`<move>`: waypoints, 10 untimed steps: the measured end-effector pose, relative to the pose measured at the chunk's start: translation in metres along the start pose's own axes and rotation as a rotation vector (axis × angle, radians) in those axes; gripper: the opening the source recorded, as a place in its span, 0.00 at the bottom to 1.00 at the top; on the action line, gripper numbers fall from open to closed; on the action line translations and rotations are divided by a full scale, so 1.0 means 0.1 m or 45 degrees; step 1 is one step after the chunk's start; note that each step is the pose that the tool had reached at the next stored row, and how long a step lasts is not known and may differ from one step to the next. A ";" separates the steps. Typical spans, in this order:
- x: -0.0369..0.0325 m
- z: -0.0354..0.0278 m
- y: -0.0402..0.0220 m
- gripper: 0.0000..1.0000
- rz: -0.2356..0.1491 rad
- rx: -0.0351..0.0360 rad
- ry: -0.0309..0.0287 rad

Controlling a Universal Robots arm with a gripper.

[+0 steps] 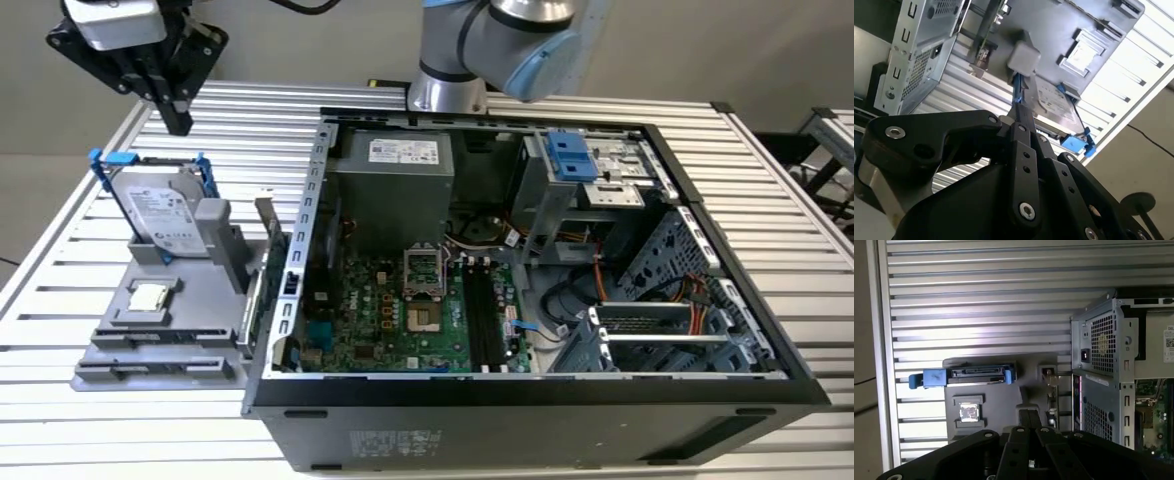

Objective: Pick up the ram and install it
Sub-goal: 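Reach for the ram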

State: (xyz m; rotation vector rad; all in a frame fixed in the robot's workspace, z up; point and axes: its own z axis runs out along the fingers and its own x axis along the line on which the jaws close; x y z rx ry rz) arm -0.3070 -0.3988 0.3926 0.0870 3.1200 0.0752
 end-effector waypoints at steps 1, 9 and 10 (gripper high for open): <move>0.037 -0.001 -0.002 0.00 0.000 0.0000 0.0001; 0.331 -0.006 -0.018 0.00 0.000 0.0001 0.0013; 0.365 -0.007 -0.020 0.00 0.000 0.0001 0.0015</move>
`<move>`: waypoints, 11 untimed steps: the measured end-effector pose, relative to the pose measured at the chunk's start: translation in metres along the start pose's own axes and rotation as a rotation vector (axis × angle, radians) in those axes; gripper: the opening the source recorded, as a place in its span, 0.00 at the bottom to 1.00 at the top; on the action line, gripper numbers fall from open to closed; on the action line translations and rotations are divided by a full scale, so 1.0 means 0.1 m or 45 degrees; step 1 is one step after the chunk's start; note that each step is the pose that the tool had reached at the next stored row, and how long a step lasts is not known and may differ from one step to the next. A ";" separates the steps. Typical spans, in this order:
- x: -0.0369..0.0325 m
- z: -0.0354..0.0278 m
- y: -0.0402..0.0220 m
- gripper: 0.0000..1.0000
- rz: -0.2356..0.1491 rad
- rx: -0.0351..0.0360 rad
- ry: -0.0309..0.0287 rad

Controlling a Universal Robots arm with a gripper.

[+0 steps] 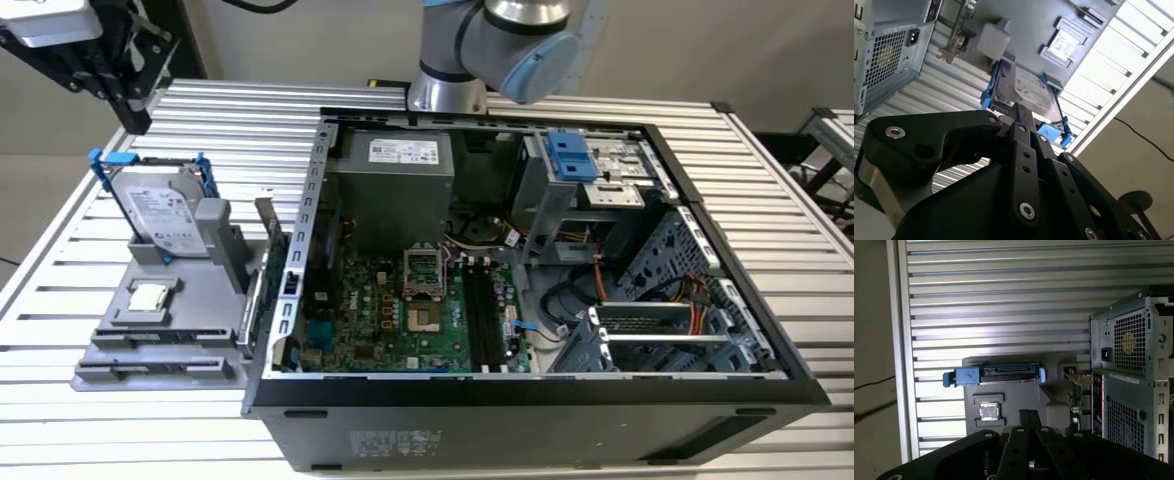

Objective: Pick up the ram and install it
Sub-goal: 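Reach for the ram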

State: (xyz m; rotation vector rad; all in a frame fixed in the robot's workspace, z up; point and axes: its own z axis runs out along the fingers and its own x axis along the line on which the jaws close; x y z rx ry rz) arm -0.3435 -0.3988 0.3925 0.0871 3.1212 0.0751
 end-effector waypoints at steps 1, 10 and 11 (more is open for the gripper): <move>0.035 0.000 -0.002 0.00 0.000 0.0000 0.0002; 0.147 -0.003 -0.040 0.00 0.000 -0.0001 0.0017; 0.145 -0.002 -0.062 0.00 0.000 0.0000 0.0016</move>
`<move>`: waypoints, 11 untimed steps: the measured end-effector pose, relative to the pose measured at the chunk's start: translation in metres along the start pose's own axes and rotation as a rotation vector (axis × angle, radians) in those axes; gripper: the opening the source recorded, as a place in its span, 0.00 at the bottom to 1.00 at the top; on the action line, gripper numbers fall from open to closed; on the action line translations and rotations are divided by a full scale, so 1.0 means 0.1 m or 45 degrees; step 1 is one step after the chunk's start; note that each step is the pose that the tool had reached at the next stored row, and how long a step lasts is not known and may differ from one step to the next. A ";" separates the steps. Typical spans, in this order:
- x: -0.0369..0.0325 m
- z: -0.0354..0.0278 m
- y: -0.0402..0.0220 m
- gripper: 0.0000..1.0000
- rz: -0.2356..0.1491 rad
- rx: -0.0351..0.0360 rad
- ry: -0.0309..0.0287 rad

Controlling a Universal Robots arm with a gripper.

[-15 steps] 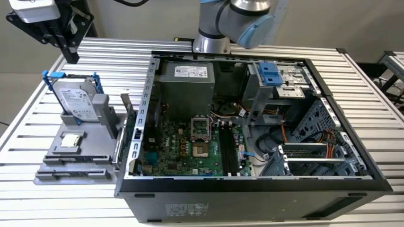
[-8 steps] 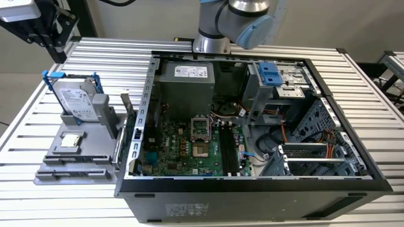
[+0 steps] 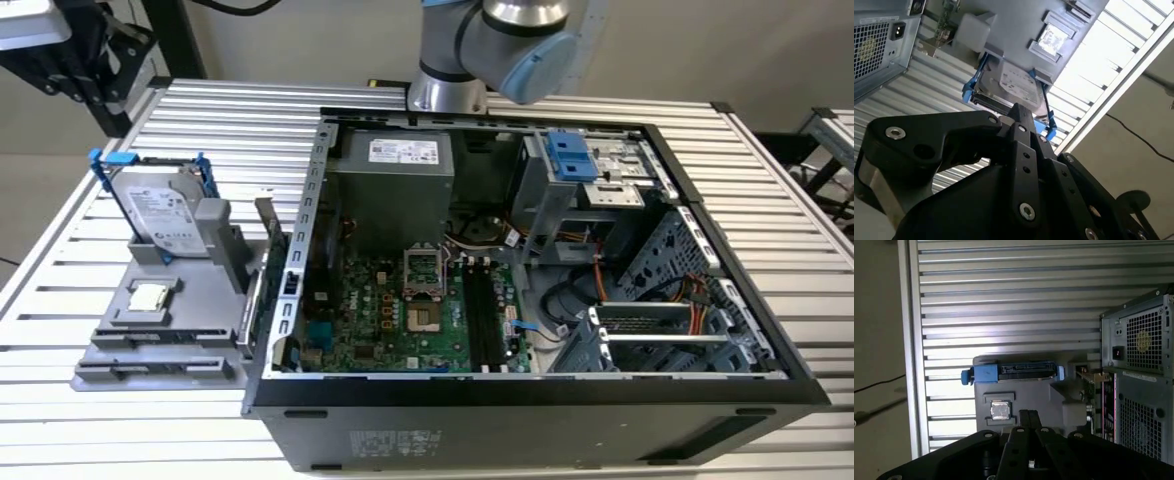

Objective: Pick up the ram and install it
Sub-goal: 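Reach for the ram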

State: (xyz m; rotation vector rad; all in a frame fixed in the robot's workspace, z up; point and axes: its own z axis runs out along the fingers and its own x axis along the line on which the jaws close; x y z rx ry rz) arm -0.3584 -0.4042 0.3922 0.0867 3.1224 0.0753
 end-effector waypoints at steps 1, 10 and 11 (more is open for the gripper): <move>-0.006 -0.001 -0.041 0.00 0.000 0.0001 0.0006; -0.041 0.052 -0.453 0.00 0.000 0.0000 0.0017; -0.043 0.064 -0.499 0.00 0.000 0.0000 0.0019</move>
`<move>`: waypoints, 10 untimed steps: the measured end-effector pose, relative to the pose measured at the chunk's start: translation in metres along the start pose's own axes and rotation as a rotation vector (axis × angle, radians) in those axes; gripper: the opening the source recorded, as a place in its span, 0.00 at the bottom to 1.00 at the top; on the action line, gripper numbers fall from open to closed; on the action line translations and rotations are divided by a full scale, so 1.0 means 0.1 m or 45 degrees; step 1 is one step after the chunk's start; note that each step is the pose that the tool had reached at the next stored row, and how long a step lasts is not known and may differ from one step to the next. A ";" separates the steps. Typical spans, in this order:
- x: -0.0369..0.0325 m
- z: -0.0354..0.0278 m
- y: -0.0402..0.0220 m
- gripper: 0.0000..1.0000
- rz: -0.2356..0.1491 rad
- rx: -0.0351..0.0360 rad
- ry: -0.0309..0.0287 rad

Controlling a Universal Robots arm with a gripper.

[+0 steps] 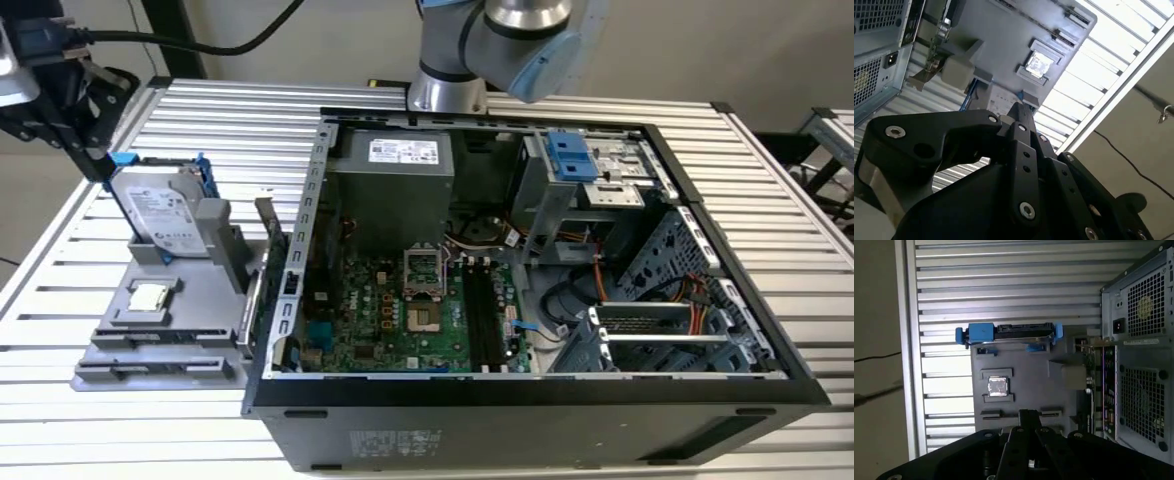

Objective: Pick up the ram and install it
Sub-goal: 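Reach for the ram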

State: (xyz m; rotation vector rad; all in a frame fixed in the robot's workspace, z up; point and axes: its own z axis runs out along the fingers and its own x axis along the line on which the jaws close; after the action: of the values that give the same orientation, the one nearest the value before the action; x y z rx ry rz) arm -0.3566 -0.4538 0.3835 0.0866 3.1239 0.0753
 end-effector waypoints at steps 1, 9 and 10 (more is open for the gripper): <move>-0.002 0.010 -0.046 0.00 0.000 -0.0001 -0.0001; -0.015 0.014 -0.280 0.00 -0.011 -0.0002 0.0004; -0.016 0.013 -0.295 0.00 -0.015 -0.0002 0.0006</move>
State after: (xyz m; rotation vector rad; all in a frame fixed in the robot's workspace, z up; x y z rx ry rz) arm -0.3567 -0.4833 0.3807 0.0688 3.1245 0.0754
